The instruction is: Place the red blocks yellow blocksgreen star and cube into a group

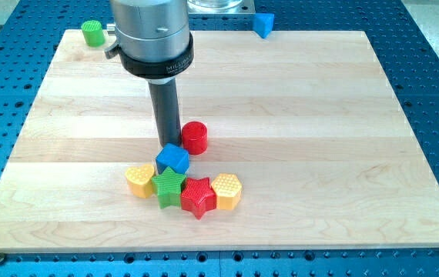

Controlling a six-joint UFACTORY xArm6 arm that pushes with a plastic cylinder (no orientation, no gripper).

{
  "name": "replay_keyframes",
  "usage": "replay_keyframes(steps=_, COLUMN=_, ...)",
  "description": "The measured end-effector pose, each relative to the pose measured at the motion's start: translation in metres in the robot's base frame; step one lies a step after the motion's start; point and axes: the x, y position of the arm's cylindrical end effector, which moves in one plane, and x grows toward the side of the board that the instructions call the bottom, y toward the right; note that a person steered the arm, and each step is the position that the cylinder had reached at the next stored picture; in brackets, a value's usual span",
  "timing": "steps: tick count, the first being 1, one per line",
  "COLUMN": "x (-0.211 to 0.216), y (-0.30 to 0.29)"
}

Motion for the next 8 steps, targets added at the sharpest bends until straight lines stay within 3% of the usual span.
replay_keyframes(steps=2, x=0.054, y=-0.095)
replay_keyframes(steps=3, x=0.085, y=-0.11)
replay_keyframes(steps=5, x=0.058, y=-0.012)
replay_keyframes(steps=7, x=0.104, y=-0.069)
replay_keyframes(steps=8, x=0.11, y=-0.019)
